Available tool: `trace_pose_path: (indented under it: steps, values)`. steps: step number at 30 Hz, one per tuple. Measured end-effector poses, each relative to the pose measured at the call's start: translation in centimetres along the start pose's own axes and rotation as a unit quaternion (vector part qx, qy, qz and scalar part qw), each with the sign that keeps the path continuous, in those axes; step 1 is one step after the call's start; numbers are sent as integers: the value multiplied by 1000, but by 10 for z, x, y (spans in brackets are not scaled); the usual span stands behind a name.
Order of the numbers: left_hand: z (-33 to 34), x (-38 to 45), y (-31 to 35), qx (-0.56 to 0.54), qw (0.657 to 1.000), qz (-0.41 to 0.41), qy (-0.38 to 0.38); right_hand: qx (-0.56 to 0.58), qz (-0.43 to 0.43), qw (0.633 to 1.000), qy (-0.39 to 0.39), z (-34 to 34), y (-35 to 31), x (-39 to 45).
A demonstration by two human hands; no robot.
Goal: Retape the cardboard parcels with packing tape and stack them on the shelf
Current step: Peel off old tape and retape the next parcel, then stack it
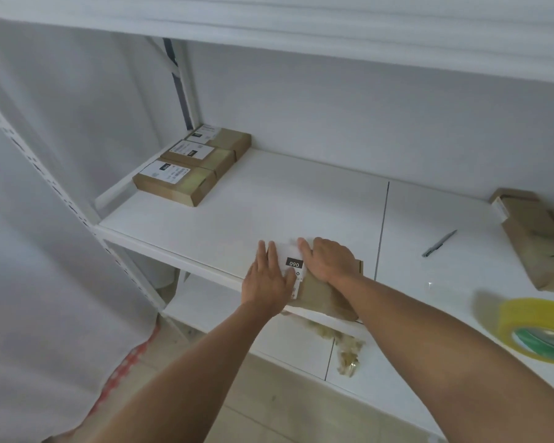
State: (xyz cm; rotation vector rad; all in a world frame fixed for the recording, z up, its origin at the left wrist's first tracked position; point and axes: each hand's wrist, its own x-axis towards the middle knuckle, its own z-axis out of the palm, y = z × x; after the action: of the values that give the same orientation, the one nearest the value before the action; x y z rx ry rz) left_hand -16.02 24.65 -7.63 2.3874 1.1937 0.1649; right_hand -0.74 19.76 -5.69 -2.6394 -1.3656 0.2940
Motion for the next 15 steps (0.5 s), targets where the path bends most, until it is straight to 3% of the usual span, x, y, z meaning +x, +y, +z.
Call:
trace_pose_path:
  steps: [4,8,11,15]
  values:
    - [-4,4,-11,-80,995,-63,-8,4,15,999,28,3,-5,-17]
    - [-18,-1,-18,-236,970,-58,9,0,16,999,32,-7,-18,-29]
    - [-39,-3,-32,-287,957,-9,27,41,1,999,-35,-26,-32,-30]
    - [-69,1,-50,-286,957,52,17,174,-25,971,-162,-51,-50,-26]
